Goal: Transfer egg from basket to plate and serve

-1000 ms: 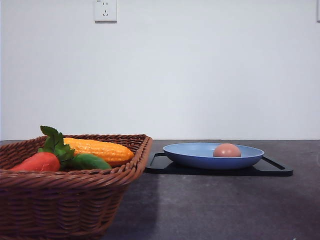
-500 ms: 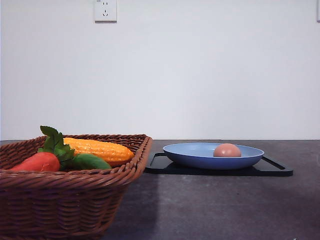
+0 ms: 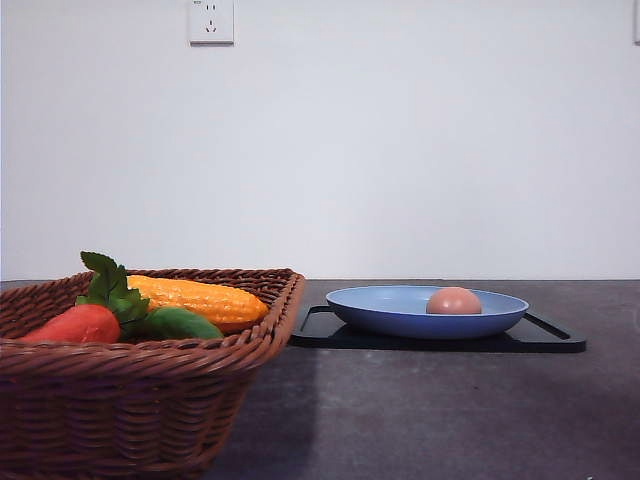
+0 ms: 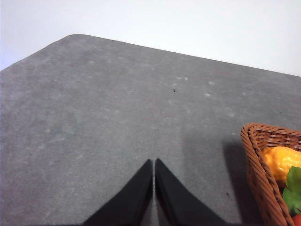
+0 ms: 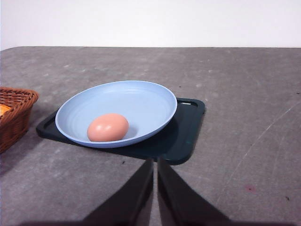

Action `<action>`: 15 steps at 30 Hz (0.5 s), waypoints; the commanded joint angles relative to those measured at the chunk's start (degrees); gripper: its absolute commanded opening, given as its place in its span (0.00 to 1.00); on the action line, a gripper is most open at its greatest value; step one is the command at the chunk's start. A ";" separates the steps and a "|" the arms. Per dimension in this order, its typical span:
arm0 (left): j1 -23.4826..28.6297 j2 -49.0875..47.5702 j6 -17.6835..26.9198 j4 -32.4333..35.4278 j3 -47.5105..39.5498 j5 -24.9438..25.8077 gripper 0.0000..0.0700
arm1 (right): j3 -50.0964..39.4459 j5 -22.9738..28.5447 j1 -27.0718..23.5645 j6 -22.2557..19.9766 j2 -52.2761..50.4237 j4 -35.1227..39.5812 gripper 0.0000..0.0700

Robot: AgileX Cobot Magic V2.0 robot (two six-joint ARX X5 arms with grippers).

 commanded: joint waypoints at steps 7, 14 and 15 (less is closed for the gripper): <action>0.13 -0.09 0.13 -0.35 -1.55 0.22 0.00 | -0.37 0.02 -0.02 0.57 -0.17 -0.22 0.00; 0.13 -0.09 0.11 -0.35 -1.55 0.20 0.00 | -0.37 0.02 -0.02 0.57 -0.17 -0.22 0.00; 0.13 -0.09 0.11 -0.35 -1.55 0.20 0.00 | -0.37 0.02 -0.02 0.57 -0.17 -0.22 0.00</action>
